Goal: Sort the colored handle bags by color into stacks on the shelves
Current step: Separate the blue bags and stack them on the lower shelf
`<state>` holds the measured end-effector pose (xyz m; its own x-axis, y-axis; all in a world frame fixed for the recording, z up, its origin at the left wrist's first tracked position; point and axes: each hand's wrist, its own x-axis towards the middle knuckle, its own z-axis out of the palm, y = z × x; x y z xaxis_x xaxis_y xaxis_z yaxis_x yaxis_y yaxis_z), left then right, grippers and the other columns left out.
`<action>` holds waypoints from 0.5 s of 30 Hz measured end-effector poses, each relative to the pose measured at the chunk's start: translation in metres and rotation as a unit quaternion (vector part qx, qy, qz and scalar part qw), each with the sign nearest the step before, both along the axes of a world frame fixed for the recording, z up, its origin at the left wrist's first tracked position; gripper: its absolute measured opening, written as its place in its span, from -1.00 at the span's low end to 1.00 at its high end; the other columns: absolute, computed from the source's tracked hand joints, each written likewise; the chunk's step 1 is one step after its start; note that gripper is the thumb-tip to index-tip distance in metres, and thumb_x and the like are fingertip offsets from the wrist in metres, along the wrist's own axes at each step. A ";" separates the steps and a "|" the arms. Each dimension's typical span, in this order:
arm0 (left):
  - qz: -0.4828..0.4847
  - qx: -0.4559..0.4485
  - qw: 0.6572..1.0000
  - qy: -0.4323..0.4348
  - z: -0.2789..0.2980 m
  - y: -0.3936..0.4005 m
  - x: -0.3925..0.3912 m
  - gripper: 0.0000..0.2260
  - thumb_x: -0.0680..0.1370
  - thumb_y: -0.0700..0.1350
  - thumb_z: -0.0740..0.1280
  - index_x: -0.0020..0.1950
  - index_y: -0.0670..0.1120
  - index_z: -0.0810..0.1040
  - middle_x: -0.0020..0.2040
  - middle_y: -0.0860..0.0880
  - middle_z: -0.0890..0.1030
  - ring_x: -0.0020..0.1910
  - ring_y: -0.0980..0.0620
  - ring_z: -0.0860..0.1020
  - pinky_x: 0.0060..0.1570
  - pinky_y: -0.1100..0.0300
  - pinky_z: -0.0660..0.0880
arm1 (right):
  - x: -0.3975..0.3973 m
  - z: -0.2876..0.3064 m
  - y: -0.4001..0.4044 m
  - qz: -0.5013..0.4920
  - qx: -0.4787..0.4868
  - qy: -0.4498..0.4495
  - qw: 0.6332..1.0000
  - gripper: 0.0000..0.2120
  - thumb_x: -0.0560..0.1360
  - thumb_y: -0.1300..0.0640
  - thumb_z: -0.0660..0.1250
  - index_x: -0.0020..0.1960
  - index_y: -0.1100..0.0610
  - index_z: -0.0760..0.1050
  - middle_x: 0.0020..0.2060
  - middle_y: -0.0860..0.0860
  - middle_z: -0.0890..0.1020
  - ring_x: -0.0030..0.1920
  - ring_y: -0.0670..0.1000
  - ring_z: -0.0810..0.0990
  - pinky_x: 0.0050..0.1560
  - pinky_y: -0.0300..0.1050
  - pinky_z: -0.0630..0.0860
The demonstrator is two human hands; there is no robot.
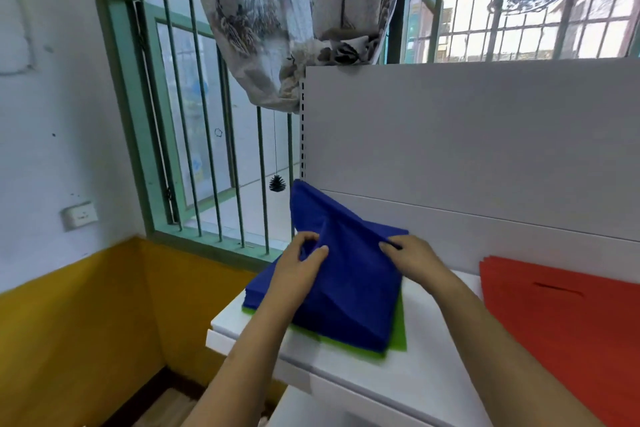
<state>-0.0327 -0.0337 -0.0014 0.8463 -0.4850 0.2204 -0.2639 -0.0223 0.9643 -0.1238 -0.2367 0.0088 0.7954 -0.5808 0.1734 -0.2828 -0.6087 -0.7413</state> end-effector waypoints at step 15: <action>-0.266 -0.104 0.951 0.116 0.020 -0.047 -0.125 -0.80 0.55 0.07 0.34 0.10 0.07 0.68 0.10 0.07 0.67 0.04 0.09 0.64 -0.01 0.19 0.56 | -0.249 0.041 -0.035 -0.233 0.161 -0.412 0.866 -0.90 0.49 0.19 0.42 -0.02 0.18 0.66 -0.04 0.10 0.70 0.01 0.04 0.65 0.09 -0.03 0.56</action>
